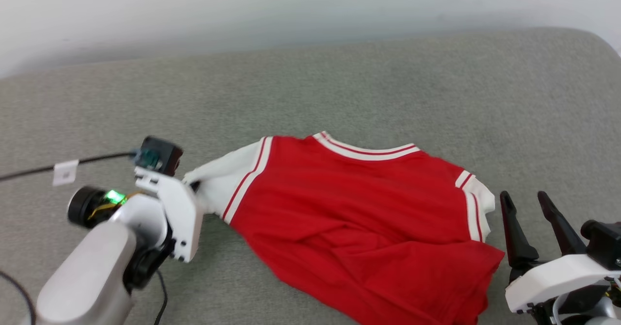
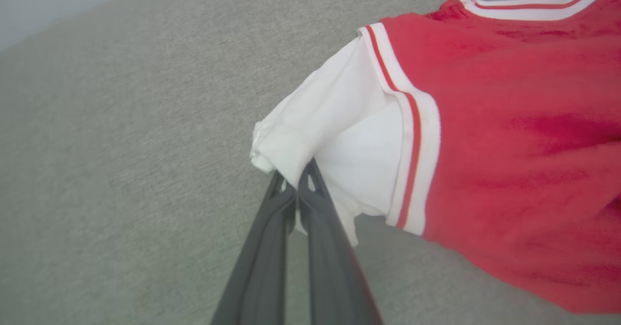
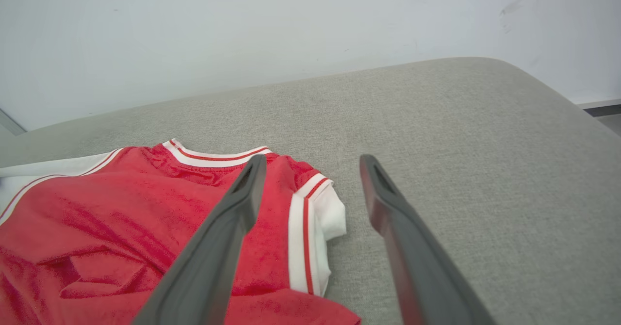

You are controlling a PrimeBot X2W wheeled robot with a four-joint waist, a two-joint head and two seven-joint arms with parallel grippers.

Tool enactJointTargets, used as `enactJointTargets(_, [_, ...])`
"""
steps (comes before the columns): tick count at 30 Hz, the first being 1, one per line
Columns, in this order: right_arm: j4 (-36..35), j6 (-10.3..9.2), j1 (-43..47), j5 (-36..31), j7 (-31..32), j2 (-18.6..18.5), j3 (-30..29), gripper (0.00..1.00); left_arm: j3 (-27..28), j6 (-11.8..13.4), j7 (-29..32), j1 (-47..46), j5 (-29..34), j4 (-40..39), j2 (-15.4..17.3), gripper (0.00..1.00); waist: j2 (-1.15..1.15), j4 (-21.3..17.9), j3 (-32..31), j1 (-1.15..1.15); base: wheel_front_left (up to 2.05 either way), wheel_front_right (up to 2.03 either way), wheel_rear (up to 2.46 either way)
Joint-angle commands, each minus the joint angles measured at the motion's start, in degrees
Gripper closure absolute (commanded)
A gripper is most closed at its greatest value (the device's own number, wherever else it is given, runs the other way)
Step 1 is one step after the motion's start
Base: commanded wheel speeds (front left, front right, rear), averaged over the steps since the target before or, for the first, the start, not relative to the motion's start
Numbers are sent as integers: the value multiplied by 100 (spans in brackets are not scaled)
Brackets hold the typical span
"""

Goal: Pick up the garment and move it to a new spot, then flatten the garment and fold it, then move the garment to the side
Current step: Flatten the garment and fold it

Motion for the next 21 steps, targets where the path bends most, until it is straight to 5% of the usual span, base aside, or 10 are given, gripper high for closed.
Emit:
enactJointTargets(1, [-29, -2, 84, 23, 38, 8, -44, 0, 61, 122, -34, 265, -17, -151, 118, 100, 0, 228, -216, 0, 0, 0, 0])
enactJointTargets(7, [-44, -2, 261, 74, 160, 8, -258, 0, 366, 734, -107, 1538, -366, -794, 362, 100, 0, 491, -455, 0, 0, 0, 0])
enactJointTargets(12, [-67, -2, 363, 83, 282, 8, -330, 0, 476, 980, -208, 2416, -815, -794, 121, 100, 0, 545, -623, 0, 0, 0, 0])
enactJointTargets(13, [-70, -2, 384, 85, 300, 8, -335, 0, 512, 996, -275, 2535, -911, -749, 43, 72, 0, 545, -652, 0, 0, 0, 0])
enactJointTargets(14, [-71, -2, 409, 90, 328, 9, -354, 0, 524, 1002, -348, 2625, -957, -696, -21, 5, 0, 547, -685, 0, 0, 0, 0])
enactJointTargets(21, [-140, -2, 559, 31, 484, 8, -499, 0, 795, 1209, -1445, 2707, -765, -673, -271, 0, 0, 570, -971, 0, 0, 0, 0])
